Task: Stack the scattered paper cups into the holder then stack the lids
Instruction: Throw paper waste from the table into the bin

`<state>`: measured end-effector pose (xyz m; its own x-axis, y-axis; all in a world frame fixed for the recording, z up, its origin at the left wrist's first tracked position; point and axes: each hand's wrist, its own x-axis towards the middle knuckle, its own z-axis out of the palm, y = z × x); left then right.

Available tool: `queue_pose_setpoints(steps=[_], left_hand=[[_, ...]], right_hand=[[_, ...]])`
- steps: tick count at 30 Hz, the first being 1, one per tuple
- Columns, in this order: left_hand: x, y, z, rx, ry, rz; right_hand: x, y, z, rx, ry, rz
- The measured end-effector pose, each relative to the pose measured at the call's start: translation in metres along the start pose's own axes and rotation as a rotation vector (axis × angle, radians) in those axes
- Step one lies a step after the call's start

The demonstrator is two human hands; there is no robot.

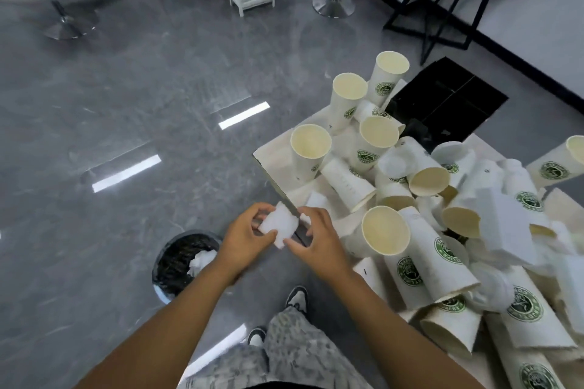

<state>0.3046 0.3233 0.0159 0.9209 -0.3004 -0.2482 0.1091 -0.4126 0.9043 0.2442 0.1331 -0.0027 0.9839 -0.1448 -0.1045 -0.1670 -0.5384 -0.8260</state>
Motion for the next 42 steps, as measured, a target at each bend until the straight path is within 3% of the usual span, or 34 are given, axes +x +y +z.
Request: queue_pose_setpoints(steps=[10, 21, 29, 42], left_hand=[[0.034, -0.038, -0.024, -0.003, 0.063, -0.079], [0.062, -0.049, -0.033, -0.044, -0.011, -0.07], [0.048, -0.077, -0.082, -0.059, 0.048, -0.128], [-0.004, -0.212, -0.173, -0.075, 0.303, -0.346]], right_hand=[[0.045, 0.033, 0.012, -0.099, 0.196, 0.205], [0.061, 0.046, 0.011, -0.22, 0.105, 0.199], [0.059, 0.003, 0.056, -0.11, -0.096, 0.037], [0.084, -0.018, 0.228, -0.18, -0.469, -0.129]])
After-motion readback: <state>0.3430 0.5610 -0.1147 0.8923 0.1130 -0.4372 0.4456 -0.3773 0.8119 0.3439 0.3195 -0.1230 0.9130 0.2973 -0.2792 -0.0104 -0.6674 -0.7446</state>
